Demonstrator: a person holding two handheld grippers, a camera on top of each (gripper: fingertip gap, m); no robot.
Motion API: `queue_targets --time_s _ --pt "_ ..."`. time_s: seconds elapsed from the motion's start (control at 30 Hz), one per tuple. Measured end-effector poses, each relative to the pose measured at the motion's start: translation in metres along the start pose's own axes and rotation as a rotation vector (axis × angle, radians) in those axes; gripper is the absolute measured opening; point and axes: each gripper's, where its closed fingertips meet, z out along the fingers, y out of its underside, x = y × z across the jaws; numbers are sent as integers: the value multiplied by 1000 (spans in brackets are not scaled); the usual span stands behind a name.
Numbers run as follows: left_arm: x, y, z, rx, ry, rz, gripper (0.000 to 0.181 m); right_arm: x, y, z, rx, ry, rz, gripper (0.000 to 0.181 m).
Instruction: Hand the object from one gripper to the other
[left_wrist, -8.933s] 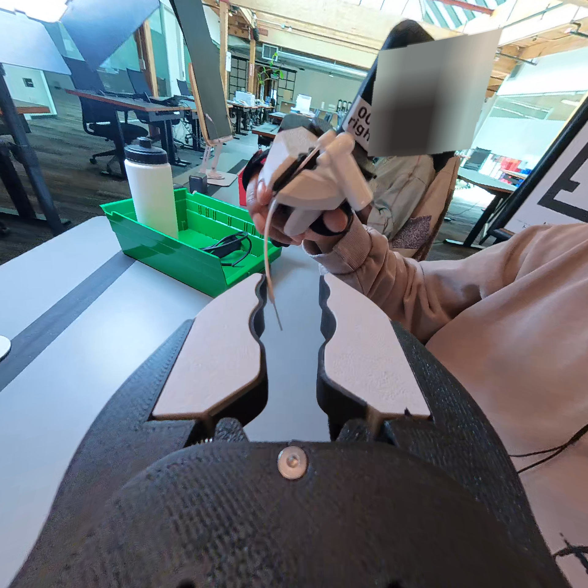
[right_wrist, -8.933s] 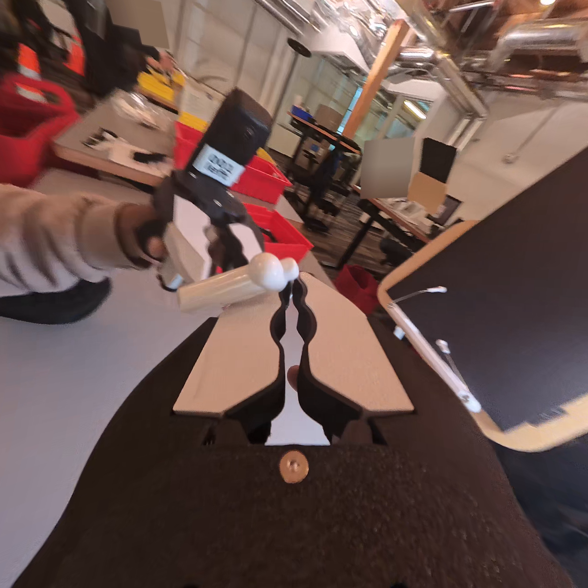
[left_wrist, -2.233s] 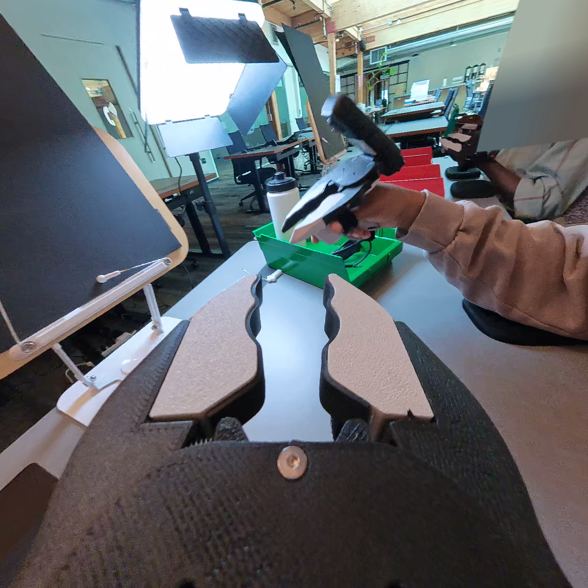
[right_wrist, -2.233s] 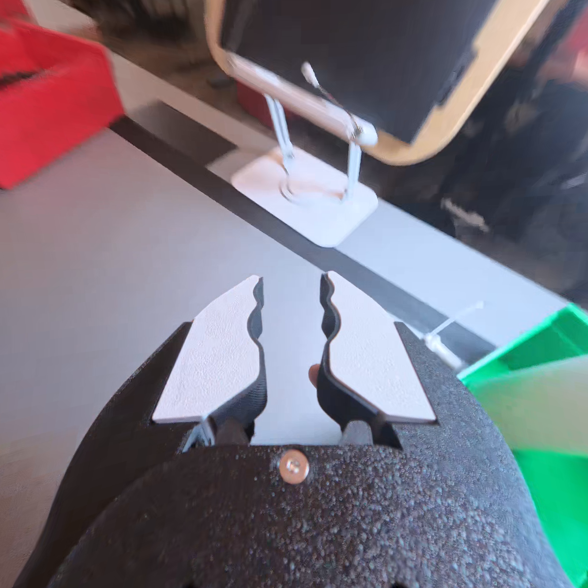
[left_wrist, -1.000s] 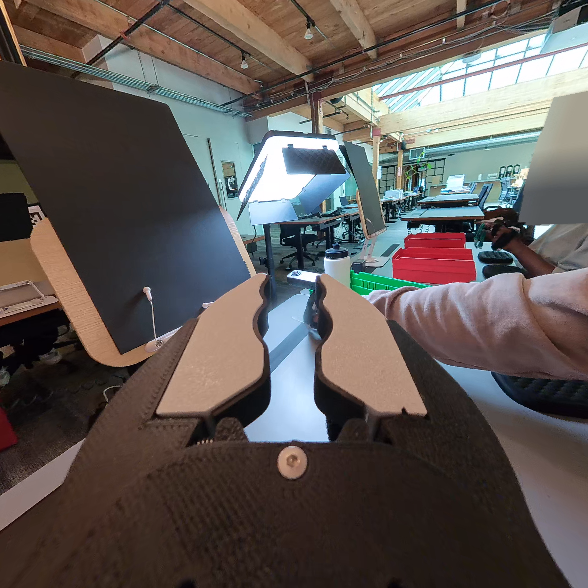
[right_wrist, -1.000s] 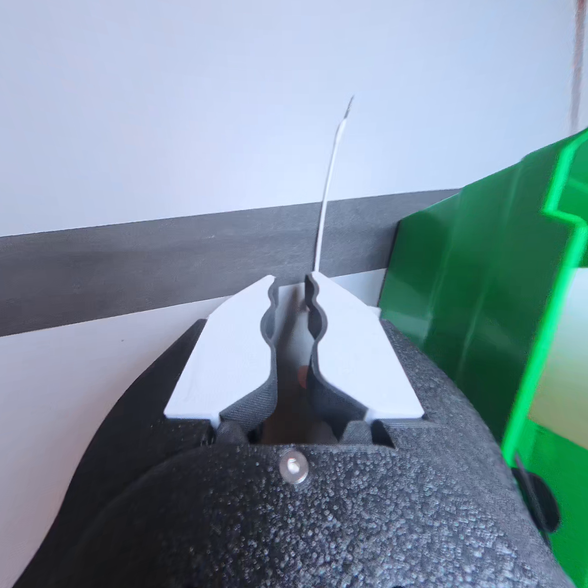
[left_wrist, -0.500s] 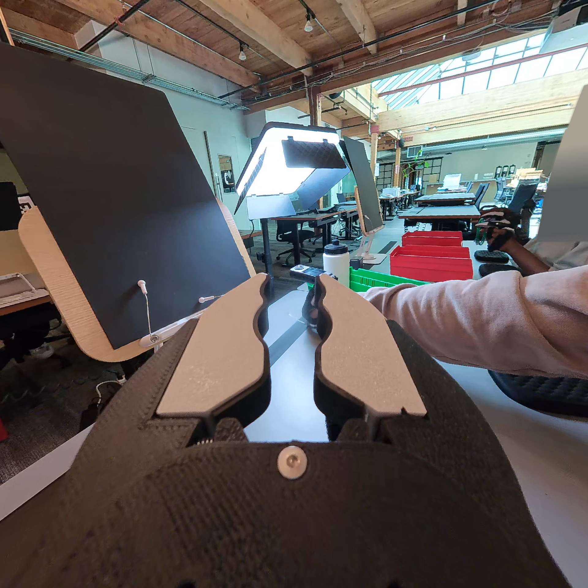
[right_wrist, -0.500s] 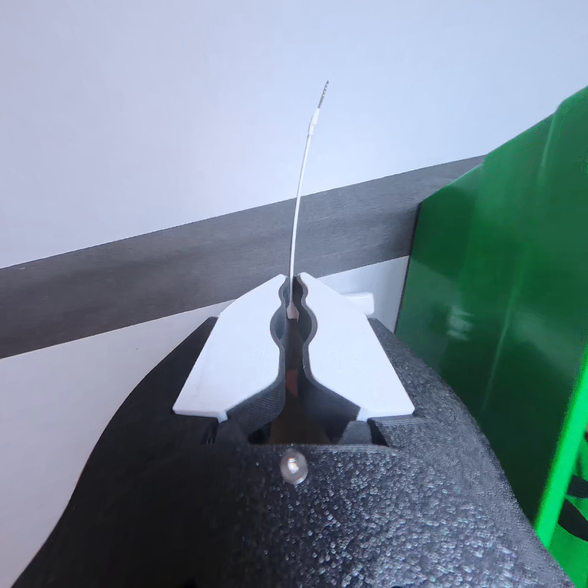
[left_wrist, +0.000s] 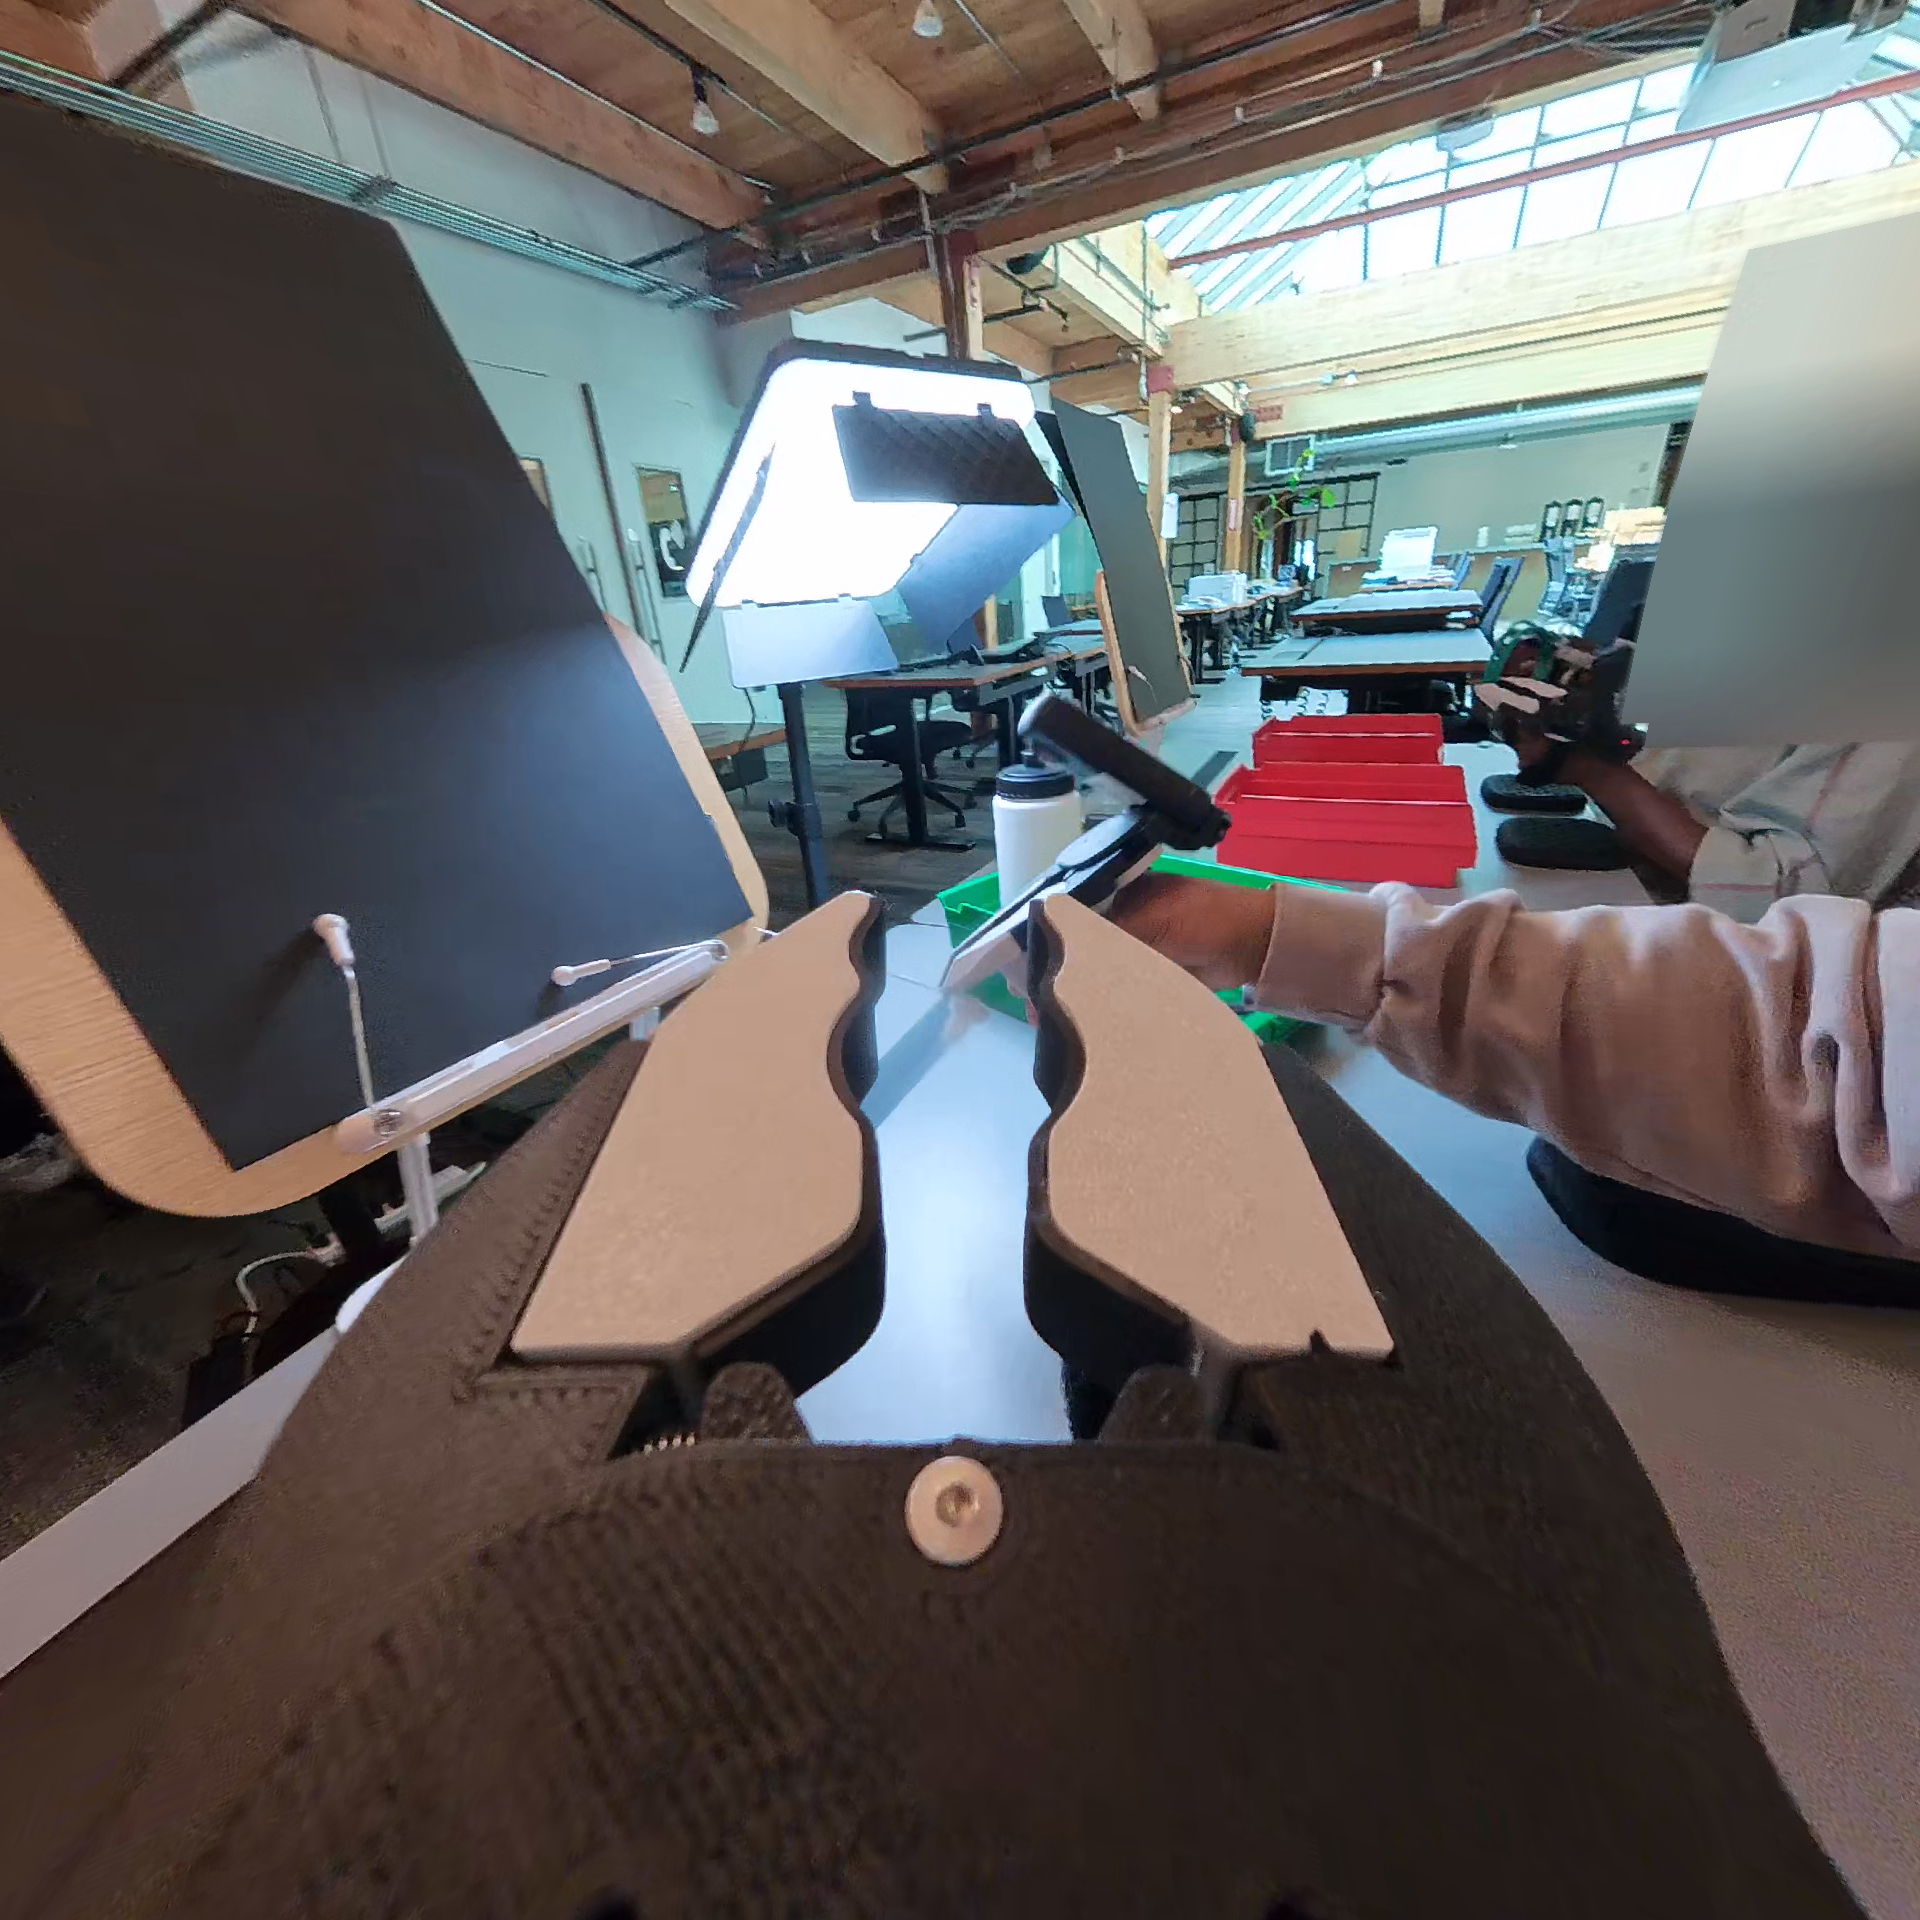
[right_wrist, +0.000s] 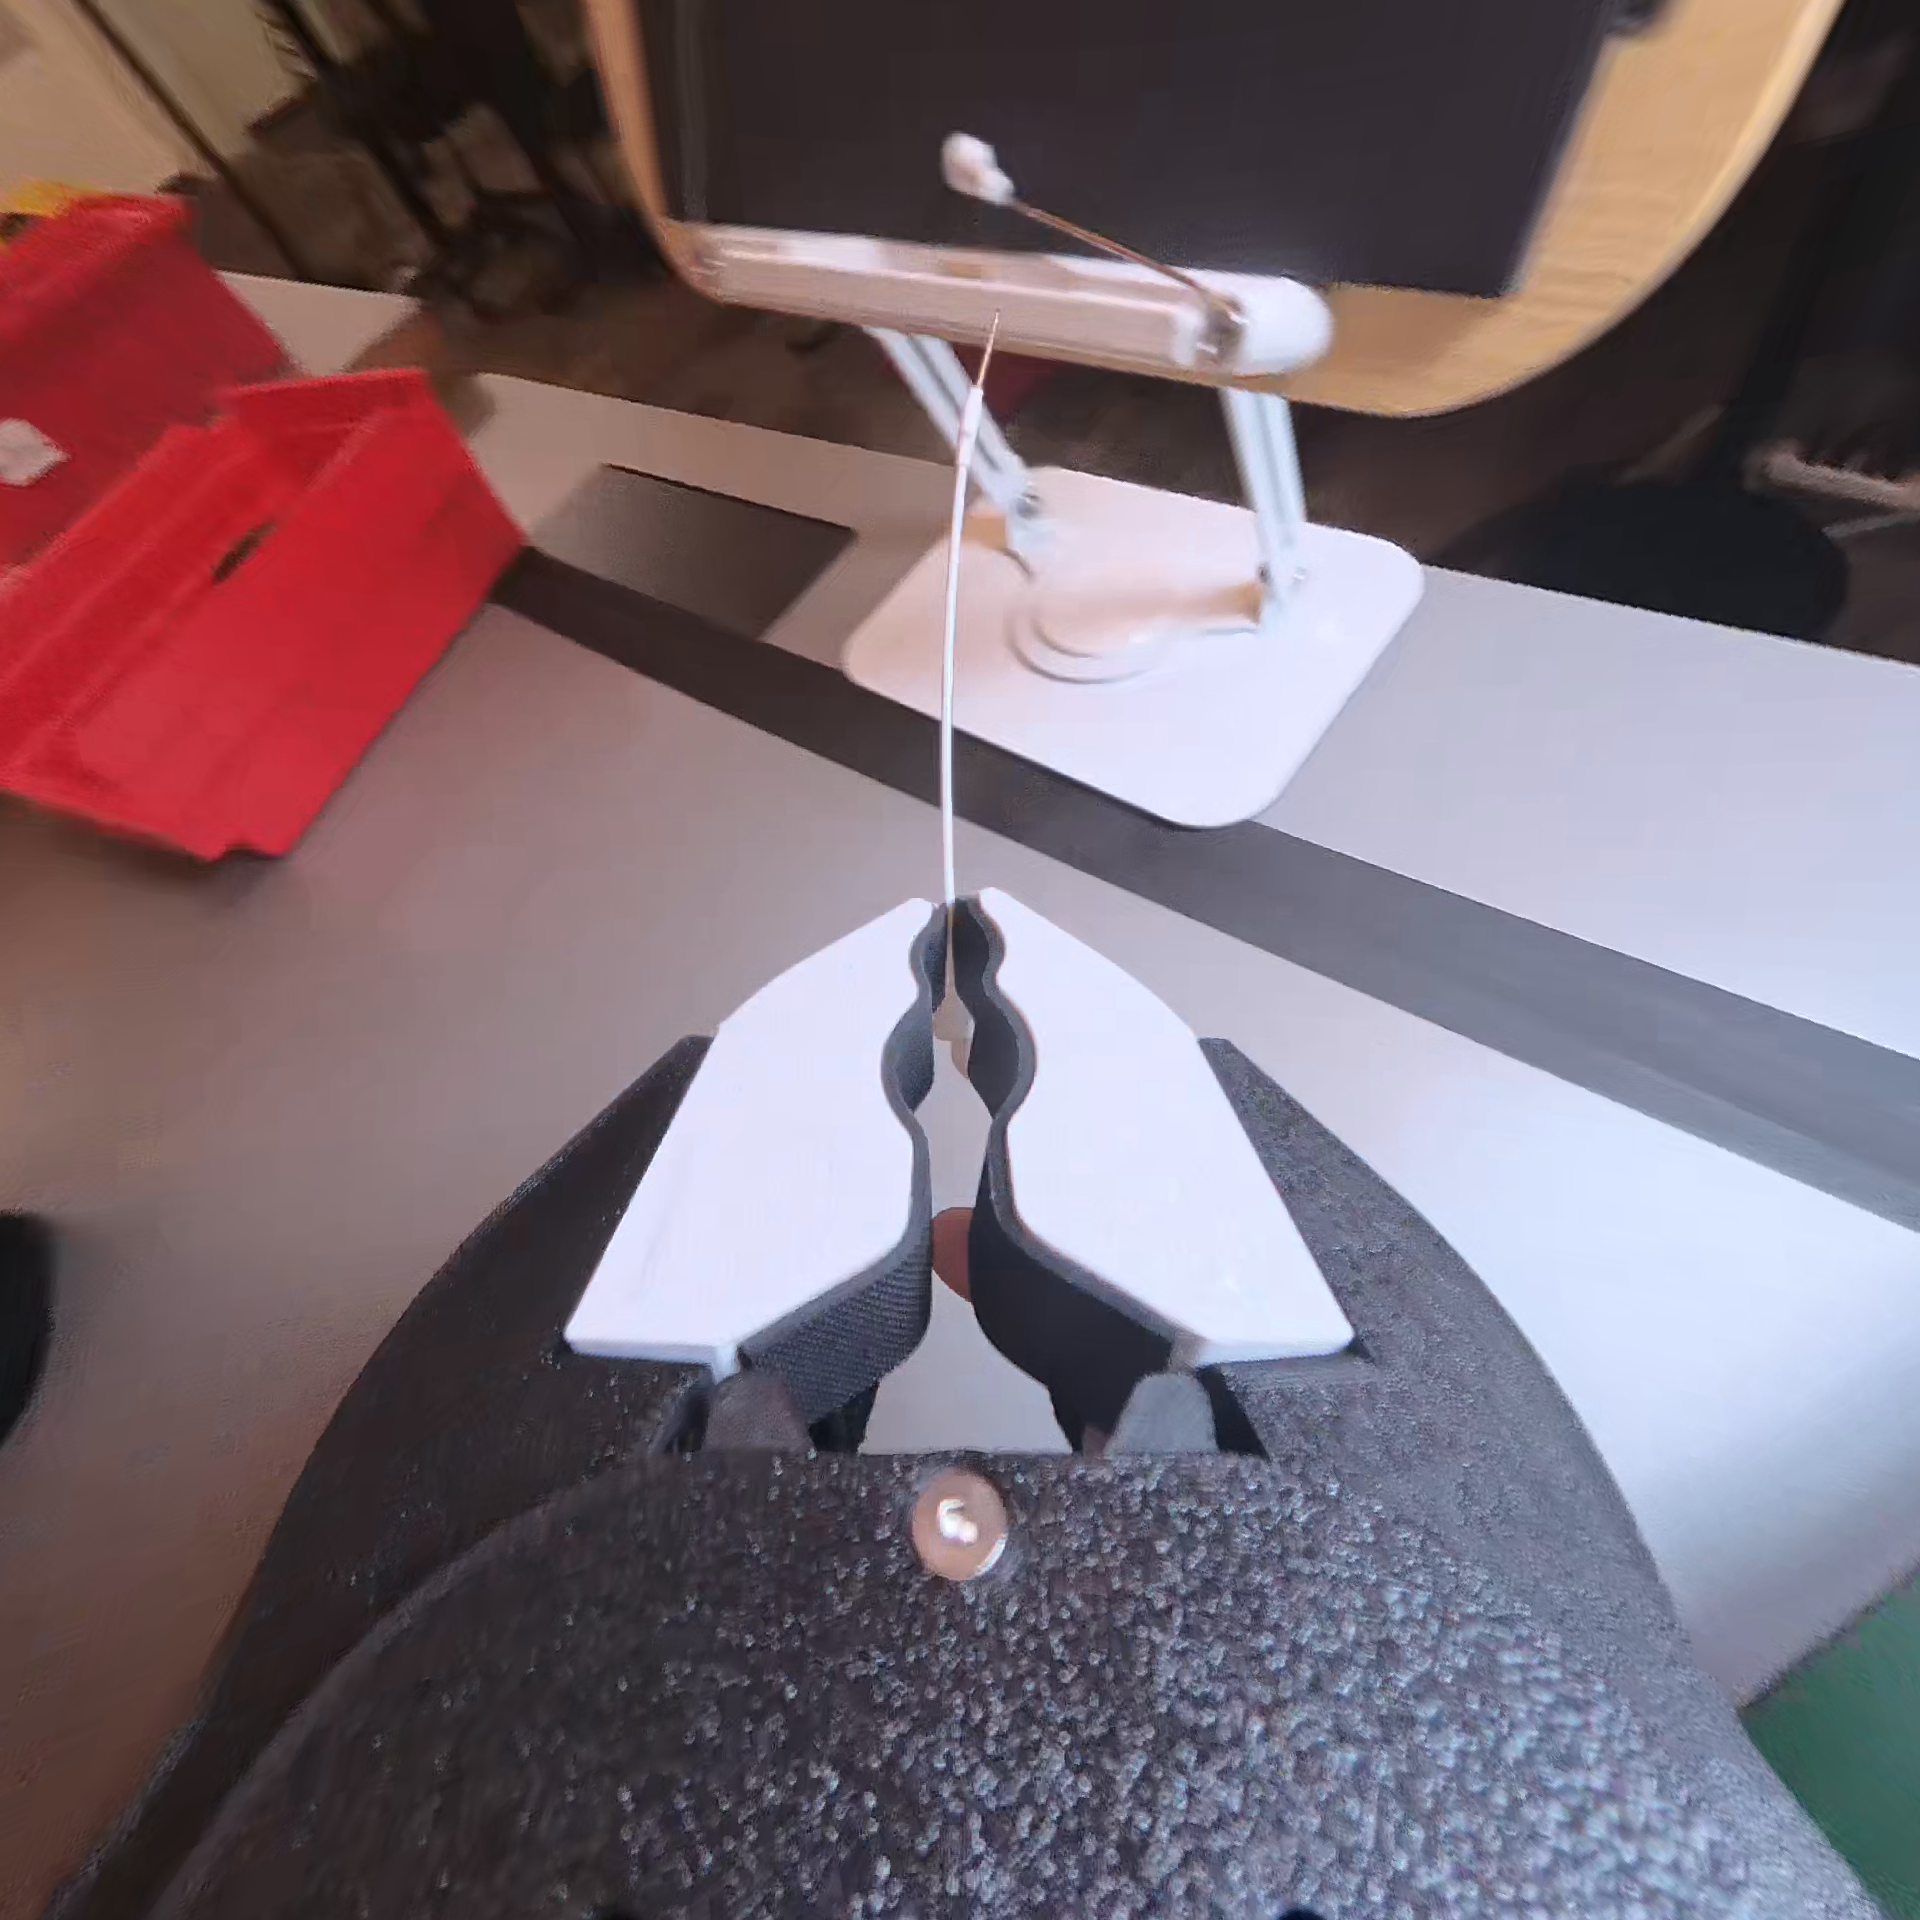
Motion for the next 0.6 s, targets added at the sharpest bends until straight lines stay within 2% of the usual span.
queue_targets --time_s 0.2,0.33,0.47,0.6 --pt "50 33 39 -73 188 -28 35 -109 -26 -60 170 -297 -175 1" --pt "84 57 62 -94 283 -9 44 -171 -47 -102 320 -552 -186 1" --pt "110 53 74 9 399 -190 43 -212 -49 -128 452 -760 -185 1" --pt "119 48 79 75 411 -226 36 -232 -40 -135 551 -931 -163 1"
